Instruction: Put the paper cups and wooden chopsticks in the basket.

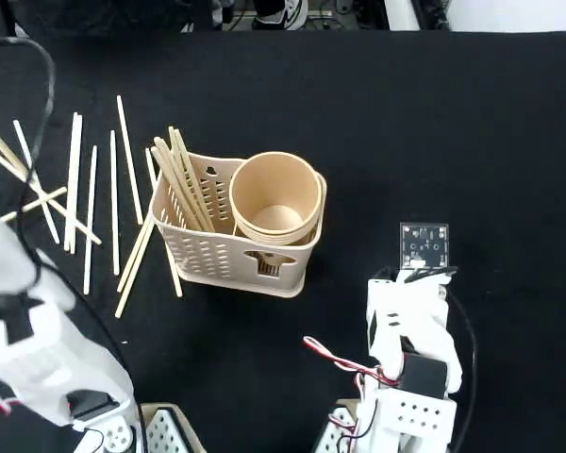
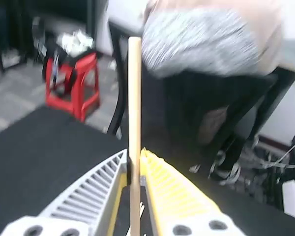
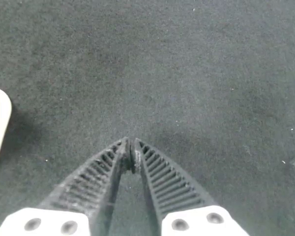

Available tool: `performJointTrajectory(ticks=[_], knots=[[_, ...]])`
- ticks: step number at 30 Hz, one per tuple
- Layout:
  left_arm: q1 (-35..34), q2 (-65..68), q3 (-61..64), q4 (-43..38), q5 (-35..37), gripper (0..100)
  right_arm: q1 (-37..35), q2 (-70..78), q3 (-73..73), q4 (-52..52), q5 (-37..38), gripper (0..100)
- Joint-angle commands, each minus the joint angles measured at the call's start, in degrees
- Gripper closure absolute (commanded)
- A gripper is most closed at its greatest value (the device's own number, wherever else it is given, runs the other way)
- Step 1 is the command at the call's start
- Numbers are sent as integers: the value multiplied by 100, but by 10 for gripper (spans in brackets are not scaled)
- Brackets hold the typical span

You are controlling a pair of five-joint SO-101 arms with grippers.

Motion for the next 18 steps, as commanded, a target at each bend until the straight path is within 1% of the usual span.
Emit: performJointTrajectory(ticks=[1, 5, 8, 12, 18], knots=[[233, -1336, 1402, 18, -35, 973, -44, -391, -22, 26, -35, 984], [629, -2725, 3758, -88, -53, 972, -44, -391, -22, 26, -35, 984], [919, -3692, 5262, -703, -53, 972, -44, -391, -22, 26, -35, 984], [1200, -5073, 7248, -1925, -26, 972, -35, -391, -22, 26, -35, 984], [1719, -7270, 10492, -4571, -35, 972, -35, -391, -22, 26, -35, 984]])
